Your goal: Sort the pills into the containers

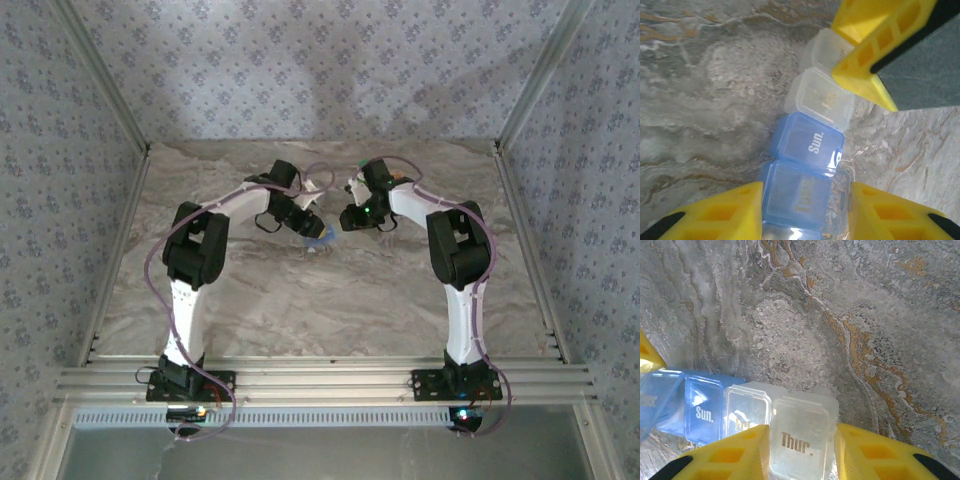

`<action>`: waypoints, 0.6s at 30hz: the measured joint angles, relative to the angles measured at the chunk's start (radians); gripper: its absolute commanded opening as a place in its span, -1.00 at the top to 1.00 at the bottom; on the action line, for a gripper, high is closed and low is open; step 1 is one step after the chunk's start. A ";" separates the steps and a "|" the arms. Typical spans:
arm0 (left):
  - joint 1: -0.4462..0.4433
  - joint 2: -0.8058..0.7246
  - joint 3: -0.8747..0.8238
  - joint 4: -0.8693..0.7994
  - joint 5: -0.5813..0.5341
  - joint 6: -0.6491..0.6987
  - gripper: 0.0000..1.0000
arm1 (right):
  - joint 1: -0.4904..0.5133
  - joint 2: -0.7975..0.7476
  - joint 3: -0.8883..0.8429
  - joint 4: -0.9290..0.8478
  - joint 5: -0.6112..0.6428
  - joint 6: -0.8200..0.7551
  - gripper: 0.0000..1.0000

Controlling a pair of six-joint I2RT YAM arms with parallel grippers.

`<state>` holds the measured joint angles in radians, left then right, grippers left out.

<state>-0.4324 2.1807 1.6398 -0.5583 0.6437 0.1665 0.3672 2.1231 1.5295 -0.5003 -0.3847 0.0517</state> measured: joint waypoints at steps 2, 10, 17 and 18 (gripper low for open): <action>0.014 0.000 0.003 0.026 0.004 -0.023 0.10 | 0.000 0.001 0.002 -0.004 0.002 0.000 0.25; 0.049 0.001 0.019 0.064 -0.092 -0.064 0.10 | 0.004 0.010 0.021 -0.019 0.003 -0.019 0.25; 0.037 0.019 0.052 0.065 -0.144 -0.063 0.11 | 0.003 0.011 0.019 -0.015 -0.001 -0.017 0.23; 0.034 0.025 0.052 0.064 -0.153 -0.064 0.11 | 0.002 0.008 0.014 -0.008 -0.005 -0.014 0.22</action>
<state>-0.3985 2.2059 1.6920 -0.4942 0.4911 0.1028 0.3687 2.1315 1.5436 -0.5087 -0.3897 0.0376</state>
